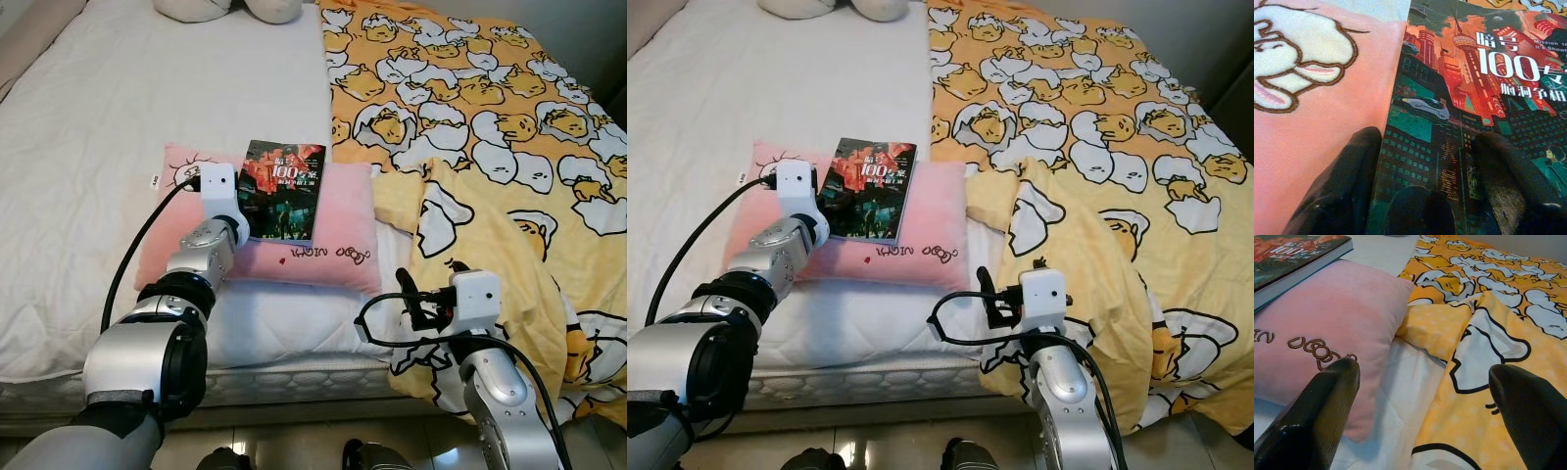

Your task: Clean up the room

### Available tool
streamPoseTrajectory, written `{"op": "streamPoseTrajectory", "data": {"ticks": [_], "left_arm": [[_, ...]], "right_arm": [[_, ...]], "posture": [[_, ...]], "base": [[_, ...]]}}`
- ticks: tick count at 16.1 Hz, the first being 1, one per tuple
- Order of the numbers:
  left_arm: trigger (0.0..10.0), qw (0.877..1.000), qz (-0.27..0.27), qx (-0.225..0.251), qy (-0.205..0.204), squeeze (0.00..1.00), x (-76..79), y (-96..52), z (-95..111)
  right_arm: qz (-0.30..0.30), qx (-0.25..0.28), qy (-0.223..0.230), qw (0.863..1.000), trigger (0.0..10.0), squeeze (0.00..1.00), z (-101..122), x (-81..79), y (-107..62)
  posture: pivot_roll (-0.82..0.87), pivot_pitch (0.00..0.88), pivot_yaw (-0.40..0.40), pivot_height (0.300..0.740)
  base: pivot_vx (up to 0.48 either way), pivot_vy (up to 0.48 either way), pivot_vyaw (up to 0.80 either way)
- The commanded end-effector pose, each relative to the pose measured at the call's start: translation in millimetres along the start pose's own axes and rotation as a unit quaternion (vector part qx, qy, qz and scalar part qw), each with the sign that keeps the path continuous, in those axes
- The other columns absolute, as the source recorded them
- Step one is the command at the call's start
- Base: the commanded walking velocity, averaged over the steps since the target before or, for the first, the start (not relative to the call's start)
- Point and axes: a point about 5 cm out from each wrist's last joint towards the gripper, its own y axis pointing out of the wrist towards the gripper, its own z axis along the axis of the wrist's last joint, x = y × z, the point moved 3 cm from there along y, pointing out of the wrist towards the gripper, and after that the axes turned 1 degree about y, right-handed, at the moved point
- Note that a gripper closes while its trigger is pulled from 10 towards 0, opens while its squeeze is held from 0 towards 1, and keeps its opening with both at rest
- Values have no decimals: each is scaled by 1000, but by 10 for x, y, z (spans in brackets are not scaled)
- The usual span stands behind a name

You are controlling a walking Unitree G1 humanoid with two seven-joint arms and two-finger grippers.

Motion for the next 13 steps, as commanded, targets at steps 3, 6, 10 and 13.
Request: {"op": "streamPoseTrajectory", "data": {"ticks": [3, 6, 10, 13], "left_arm": [[0, 999, 3, -53, -7, 0, -51, -39, -304], [0, 998, -25, -51, -1, 0, -27, -45, -308], [0, 999, -29, -46, 2, 0, -46, -49, -296], [0, 999, -33, -31, 2, 0, -80, -51, -240]], "right_arm": [[2, -7, -4, 1000, 10000, 0, -16, 20, -12], [4, -7, -1, 1000, 10000, 0, -24, -9, 13], [4, -6, -1, 1000, 10000, 0, -23, -1, 32], [5, -6, -1, 1000, 10000, 0, -29, -1, 29]], "posture": [[-129, 124, -79, 740], [-120, 107, -73, 740], [-116, 90, -71, 740], [-114, 83, -71, 740]], "base": [[0, 0, 0], [0, 0, 0], [0, 0, 0], [0, 0, 0]]}}
